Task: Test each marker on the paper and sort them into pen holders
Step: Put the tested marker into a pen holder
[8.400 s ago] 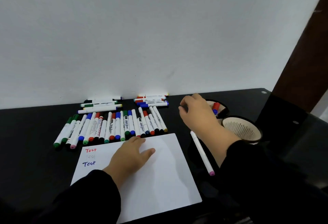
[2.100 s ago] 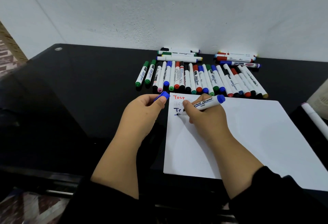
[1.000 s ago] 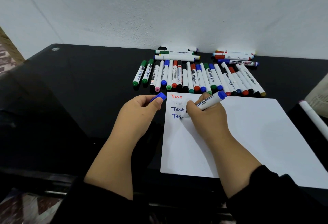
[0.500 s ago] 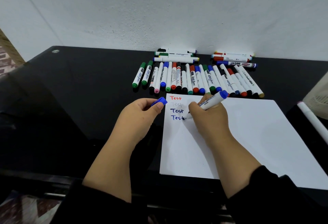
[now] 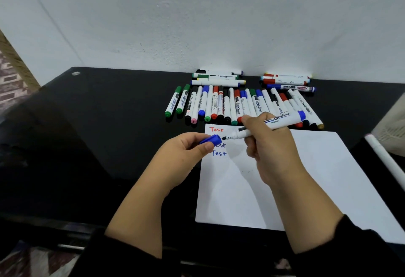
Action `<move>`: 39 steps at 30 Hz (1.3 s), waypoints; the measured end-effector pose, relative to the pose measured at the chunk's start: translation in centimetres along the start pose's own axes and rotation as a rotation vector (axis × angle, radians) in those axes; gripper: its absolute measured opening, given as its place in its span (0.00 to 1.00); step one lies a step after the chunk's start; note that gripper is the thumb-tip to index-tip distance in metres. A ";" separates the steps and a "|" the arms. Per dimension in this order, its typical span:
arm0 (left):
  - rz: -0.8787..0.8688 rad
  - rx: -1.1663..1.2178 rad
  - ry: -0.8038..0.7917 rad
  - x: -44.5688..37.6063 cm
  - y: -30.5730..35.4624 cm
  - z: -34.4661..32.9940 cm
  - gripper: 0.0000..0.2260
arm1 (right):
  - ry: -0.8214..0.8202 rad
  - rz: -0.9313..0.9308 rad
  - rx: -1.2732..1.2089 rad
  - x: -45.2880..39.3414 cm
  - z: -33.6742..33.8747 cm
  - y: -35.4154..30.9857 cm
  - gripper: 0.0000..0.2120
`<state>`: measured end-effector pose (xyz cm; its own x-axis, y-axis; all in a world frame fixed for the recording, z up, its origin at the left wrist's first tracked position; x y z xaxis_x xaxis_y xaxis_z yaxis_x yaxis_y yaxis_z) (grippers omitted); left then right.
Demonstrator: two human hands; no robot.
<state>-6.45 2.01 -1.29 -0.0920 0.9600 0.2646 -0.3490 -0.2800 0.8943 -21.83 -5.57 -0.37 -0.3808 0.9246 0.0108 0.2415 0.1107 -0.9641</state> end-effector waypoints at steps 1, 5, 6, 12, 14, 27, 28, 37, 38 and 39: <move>-0.011 -0.006 -0.011 0.0 0.2 -0.2 0.04 | -0.005 -0.008 0.015 0.1 -0.1 0.1 0.17; -0.059 -0.013 -0.043 -0.1 0.8 -0.8 0.05 | -0.045 -0.040 0.121 0.3 -0.5 0.2 0.16; -0.066 -0.013 -0.050 0.0 0.9 -0.9 0.05 | -0.057 -0.053 0.143 0.3 -0.5 0.2 0.16; -0.091 0.012 -0.060 -0.2 1.3 -1.2 0.04 | -0.173 -0.101 0.175 0.2 -0.7 0.5 0.11; -0.096 0.035 -0.051 -0.2 1.4 -1.2 0.04 | -0.219 -0.103 0.153 0.3 -0.6 0.3 0.11; -0.121 0.196 0.055 -0.5 1.7 -2.0 0.05 | -0.298 -0.134 0.019 0.7 0.5 0.1 0.09; -0.120 0.193 0.063 -0.5 1.7 -2.1 0.05 | -0.296 -0.141 0.017 0.8 0.6 0.2 0.09; -0.126 0.120 0.108 -0.5 2.4 -2.7 0.09 | -0.206 -0.206 -0.046 0.9 1.4 0.9 0.05; -0.120 0.111 0.110 -0.5 2.4 -2.8 0.09 | -0.187 -0.207 -0.040 0.9 1.7 0.9 0.05; -0.110 0.098 0.112 -0.5 2.4 -2.9 0.08 | -0.166 -0.204 -0.022 0.8 1.9 0.8 0.06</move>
<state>-9.91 0.85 -0.31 -0.1633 0.9785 0.1260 -0.2712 -0.1673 0.9479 -23.60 -5.42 -1.58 -0.5647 0.8099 0.1587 0.1631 0.2980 -0.9405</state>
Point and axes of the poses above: each hand's wrist, its own x-axis away from the middle knuckle, its own z-axis out of the back of the hand, y = z × x, the point moved 9 cm from there along -x, towards the middle knuckle, and after that the axes turned 14 degrees about -y, right-handed, at the moved point
